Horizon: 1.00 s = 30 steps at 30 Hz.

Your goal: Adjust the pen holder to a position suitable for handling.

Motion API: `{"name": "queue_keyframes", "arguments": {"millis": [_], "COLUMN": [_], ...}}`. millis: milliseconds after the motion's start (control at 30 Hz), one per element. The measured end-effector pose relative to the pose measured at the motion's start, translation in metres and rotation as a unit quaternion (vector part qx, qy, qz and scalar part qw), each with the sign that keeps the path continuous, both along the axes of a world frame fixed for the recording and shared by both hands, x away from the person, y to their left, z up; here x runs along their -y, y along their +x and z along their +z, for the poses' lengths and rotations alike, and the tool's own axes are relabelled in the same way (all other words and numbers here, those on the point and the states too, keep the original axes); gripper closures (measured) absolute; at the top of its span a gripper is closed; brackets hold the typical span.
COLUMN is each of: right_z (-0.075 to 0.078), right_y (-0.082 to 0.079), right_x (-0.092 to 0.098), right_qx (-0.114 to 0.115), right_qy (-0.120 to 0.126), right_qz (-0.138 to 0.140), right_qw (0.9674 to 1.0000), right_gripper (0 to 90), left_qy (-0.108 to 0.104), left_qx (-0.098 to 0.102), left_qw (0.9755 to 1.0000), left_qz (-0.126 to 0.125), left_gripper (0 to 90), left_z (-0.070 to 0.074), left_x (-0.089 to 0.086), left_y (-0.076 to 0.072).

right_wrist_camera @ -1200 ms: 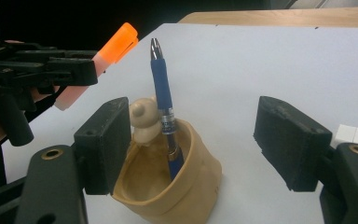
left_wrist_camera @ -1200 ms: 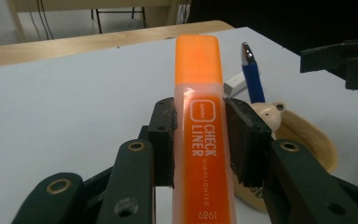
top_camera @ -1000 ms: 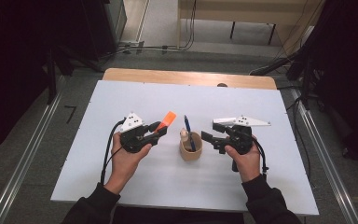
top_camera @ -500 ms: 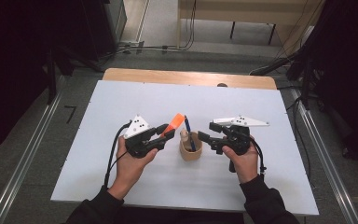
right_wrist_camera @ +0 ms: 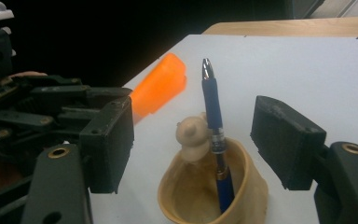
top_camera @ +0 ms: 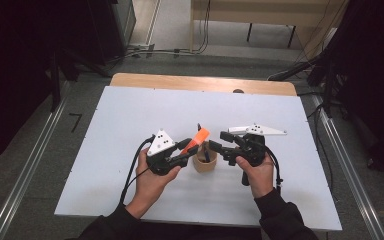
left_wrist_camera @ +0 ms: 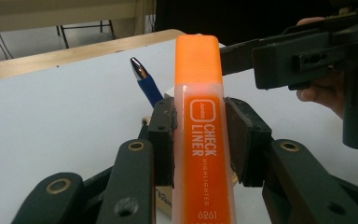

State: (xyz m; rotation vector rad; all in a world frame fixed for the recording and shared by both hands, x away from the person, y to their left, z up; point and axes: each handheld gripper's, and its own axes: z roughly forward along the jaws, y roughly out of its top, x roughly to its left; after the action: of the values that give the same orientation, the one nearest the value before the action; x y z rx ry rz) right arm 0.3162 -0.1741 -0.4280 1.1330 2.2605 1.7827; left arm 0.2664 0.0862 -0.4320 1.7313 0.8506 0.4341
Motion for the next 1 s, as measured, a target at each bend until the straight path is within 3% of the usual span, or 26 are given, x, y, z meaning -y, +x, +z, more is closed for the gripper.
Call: {"name": "queue_keyframes", "arguments": {"millis": [200,567,700,1000], "right_z": [0.001,-0.006,-0.009,-0.01], "right_y": [-0.002,0.001,0.002,0.001], "right_x": [-0.004,-0.011,-0.013,-0.012], "right_qx": [-0.011,-0.064,-0.073,-0.084], "right_qy": [0.023,0.06,0.073,0.085], "right_qz": [0.008,0.017,0.029,0.029], "right_qw": [0.9996,0.996,0.9942,0.9924], "right_gripper": [29.6,34.5,42.2,61.0], "left_qy": [0.005,0.007,0.007,0.012], "left_qx": [0.008,0.03,0.031,0.03], "left_qw": [0.9999,0.9995,0.9995,0.9994], "left_qz": [-0.004,-0.004,-0.005,-0.007], "left_gripper": [65.8,65.8,65.8,65.7], "left_z": [-0.002,-0.005,-0.006,-0.009], "left_x": [0.011,0.02,0.021,0.024], "left_y": [-0.004,-0.011,-0.012,-0.012]}}
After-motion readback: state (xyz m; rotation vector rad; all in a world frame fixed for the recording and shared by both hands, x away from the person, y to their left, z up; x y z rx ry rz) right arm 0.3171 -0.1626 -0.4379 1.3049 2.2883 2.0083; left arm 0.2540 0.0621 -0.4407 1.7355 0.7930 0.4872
